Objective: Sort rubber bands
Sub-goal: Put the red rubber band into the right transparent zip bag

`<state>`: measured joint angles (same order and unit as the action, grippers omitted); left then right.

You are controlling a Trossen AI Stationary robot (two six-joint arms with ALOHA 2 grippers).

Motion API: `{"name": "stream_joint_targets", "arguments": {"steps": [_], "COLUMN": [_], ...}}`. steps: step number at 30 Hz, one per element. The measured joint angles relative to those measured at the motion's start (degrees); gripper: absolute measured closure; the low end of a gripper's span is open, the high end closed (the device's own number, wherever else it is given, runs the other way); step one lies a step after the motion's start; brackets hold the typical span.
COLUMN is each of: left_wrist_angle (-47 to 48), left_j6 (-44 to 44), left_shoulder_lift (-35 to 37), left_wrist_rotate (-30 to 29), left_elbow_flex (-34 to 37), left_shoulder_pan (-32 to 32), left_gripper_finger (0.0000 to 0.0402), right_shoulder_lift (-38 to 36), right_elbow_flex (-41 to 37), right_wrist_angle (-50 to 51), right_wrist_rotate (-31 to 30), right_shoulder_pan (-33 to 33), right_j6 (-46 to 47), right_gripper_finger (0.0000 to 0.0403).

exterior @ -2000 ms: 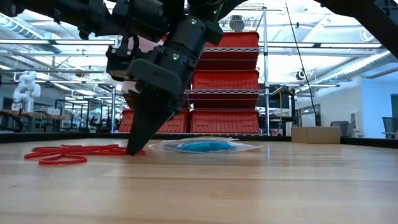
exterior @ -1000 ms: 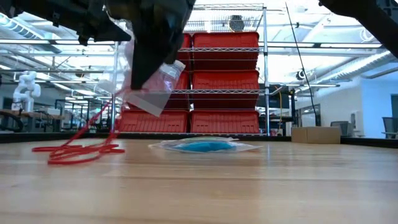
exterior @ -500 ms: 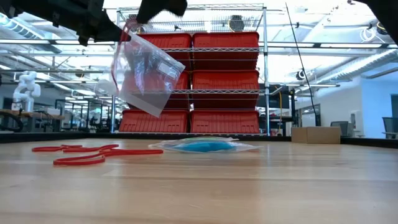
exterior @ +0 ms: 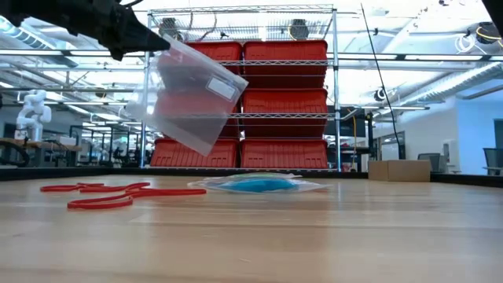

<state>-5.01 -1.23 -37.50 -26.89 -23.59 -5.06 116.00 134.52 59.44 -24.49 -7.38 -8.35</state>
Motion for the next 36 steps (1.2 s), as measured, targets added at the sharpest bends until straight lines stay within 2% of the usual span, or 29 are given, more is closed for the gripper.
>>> {"name": "stream_joint_targets", "arguments": {"steps": [5, 11, 29, 36], "left_wrist_angle": [-0.3, -1.1, -3.7, -3.6], "left_j6": [0.0, 0.0, 0.1, 0.1], "left_shoulder_lift": [-0.4, -0.4, -0.4, -0.4], "left_wrist_rotate": [0.2, 3.5, 6.1, 6.9], "left_elbow_flex": [0.0, 0.0, 0.0, 0.0], "left_shoulder_pan": [0.0, 0.0, 0.0, 0.0], "left_gripper_finger": [0.0401, 0.0401, 0.0401, 0.0401], "right_shoulder_lift": [-1.8, -1.8, -1.8, -1.8], "right_elbow_flex": [0.0, 0.0, 0.0, 0.0], "right_wrist_angle": [0.1, 1.1, 2.4, 2.5], "right_wrist_rotate": [-1.7, -5.9, -6.1, -8.7], "right_shoulder_pan": [0.0, 0.0, 1.0, 1.0], "right_j6": [-1.0, -1.6, -1.4, -1.8], "right_gripper_finger": [0.0399, 0.0399, 0.0402, 0.0403]}}
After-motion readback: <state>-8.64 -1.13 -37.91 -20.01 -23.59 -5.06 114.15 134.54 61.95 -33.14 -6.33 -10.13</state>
